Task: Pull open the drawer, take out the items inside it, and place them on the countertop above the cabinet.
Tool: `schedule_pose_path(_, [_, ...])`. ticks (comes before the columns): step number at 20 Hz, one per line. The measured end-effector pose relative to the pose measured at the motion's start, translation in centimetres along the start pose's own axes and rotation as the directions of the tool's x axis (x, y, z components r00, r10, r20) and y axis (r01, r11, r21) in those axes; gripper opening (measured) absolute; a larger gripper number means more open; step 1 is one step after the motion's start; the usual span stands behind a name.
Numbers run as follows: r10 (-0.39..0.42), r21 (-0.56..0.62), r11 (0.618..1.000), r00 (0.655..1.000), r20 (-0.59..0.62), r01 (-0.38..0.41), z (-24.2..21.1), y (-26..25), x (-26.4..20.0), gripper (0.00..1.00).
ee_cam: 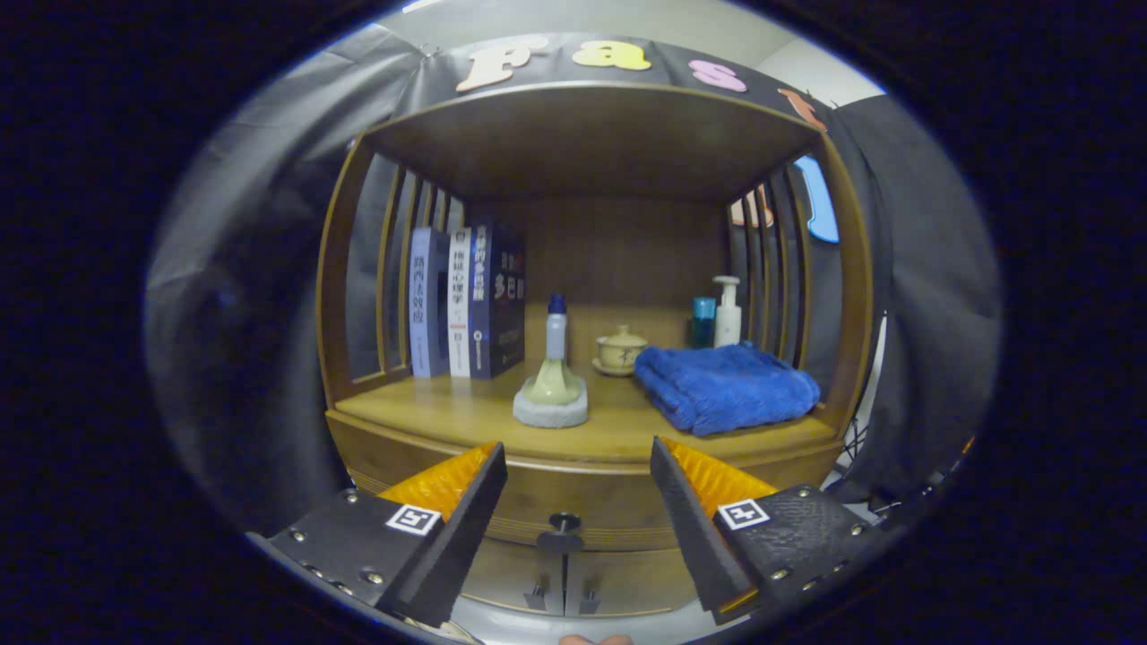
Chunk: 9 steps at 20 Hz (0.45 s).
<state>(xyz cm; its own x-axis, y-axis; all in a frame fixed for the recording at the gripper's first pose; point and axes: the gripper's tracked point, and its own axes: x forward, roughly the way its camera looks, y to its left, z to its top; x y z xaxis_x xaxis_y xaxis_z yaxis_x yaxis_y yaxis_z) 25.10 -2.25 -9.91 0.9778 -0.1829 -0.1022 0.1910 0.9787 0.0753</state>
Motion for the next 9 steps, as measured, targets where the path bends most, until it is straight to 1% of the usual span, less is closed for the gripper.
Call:
schedule_pose_path(3, [0.002,0.042,0.999,0.999,0.045,-0.004,2.6,-4.6,-1.6,0.97])
schedule_pose_path(6, [-0.049,0.043,0.998,0.995,0.088,0.045,4.6,-10.9,-3.6,0.97])
schedule_pose_path(9, [-0.096,0.019,0.995,0.984,0.151,0.094,6.2,-17.3,-5.6,0.97])
